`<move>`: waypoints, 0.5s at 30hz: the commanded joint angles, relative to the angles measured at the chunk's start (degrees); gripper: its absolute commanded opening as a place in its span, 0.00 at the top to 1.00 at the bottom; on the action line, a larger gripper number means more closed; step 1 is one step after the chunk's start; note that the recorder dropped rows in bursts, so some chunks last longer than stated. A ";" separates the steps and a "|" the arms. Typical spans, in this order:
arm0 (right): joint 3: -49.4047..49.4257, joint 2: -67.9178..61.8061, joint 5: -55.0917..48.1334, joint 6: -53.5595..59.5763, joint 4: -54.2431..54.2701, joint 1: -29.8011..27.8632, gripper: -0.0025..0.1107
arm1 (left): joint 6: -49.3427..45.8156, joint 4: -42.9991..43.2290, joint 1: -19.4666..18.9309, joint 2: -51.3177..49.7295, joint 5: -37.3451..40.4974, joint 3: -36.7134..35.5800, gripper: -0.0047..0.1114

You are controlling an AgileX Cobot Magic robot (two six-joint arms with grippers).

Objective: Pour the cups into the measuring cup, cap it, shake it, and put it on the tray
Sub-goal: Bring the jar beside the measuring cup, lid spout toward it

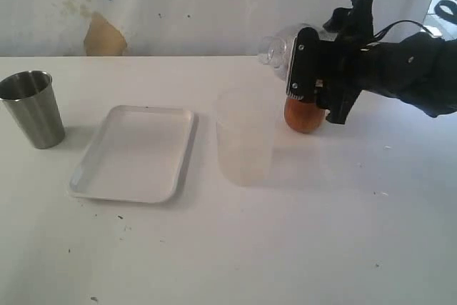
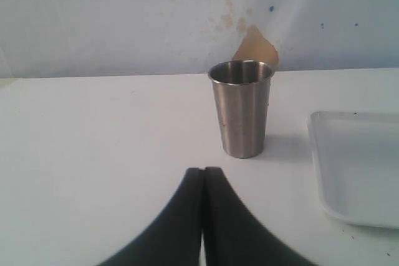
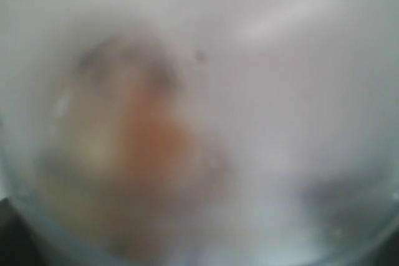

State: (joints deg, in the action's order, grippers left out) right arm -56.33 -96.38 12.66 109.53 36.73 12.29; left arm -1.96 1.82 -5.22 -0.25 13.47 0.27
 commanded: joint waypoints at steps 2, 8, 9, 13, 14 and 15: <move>-0.88 0.81 2.58 1.34 -3.42 -0.34 0.98 | 0.15 -0.48 0.19 0.25 -0.12 -0.27 0.96; -0.88 0.81 2.15 1.34 -8.13 -0.34 0.98 | 0.15 -0.48 0.19 0.25 -0.12 -0.27 0.96; -0.88 0.81 2.38 1.34 -8.12 -0.34 0.98 | 0.15 -0.48 0.19 0.25 -0.12 -0.27 0.96; -0.88 0.81 3.02 1.77 -8.34 -0.34 0.98 | 0.15 -0.48 0.19 0.25 -0.12 -0.27 0.96; -0.88 0.81 3.13 2.51 -8.34 -0.34 0.98 | 0.15 -0.48 0.19 0.25 -0.12 -0.27 0.96; -0.88 0.81 3.13 3.28 -8.34 -0.34 0.98 | 0.15 -0.48 0.19 0.25 -0.12 -0.27 0.96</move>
State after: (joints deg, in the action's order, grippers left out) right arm -56.33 -96.38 11.68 110.55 29.43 12.29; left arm -1.96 1.82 -5.22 -0.25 13.47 0.27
